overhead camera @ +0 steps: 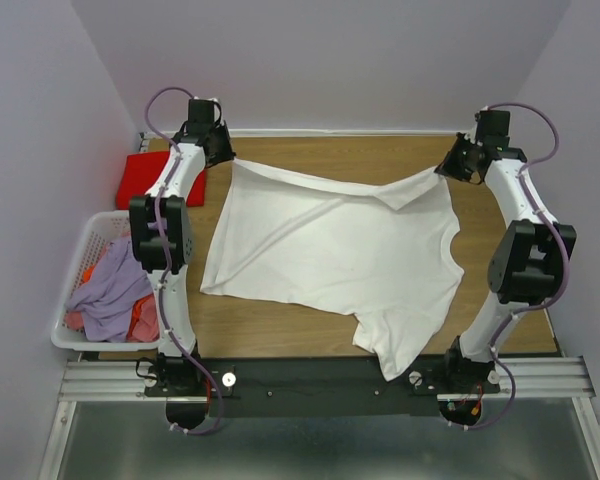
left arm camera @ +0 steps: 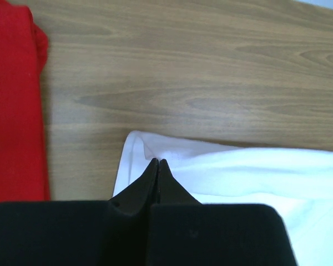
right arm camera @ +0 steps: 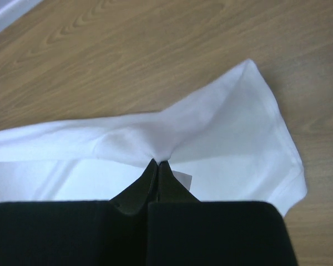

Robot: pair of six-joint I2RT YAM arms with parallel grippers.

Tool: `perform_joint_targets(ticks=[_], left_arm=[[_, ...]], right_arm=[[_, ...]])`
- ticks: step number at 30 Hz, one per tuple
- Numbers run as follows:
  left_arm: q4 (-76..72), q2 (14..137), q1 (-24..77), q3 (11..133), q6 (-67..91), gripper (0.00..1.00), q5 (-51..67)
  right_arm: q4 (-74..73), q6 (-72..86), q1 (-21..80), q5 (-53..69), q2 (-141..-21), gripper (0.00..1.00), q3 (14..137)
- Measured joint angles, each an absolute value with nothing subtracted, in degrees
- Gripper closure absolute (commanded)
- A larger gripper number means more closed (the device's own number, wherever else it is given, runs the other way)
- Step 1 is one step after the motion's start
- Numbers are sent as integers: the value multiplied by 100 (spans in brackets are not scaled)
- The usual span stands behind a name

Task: Fold and stack the t-shirts
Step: Flatten the tshirt out

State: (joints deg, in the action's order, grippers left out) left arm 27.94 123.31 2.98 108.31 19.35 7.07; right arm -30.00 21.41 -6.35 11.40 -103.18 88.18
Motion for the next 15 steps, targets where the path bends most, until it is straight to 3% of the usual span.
perform_joint_targets(ticks=[4,6,7,10,11,15], left_arm=[[2665,12870,298,11603,2084,100,854],[2471,13093,298,11876,2193,100,921],[2255,13216,298,11983,2279,96,980],[1697,13456,285,12018,2561,68,1232],[1466,13533,276,11983,2692,47,1363],[642,13837,235,11813,3131,31,1833]], right_arm=[[-3006,2209,-635,1173,-10940,96,9605],[-2965,2298,-639,1166,-11448,84,10232],[-2971,2383,-644,1162,-11749,71,10560],[-2941,2526,-661,1142,-12363,54,11295],[-2943,2569,-672,1138,-12584,46,11513],[-2950,2641,-690,1142,-12973,40,11834]])
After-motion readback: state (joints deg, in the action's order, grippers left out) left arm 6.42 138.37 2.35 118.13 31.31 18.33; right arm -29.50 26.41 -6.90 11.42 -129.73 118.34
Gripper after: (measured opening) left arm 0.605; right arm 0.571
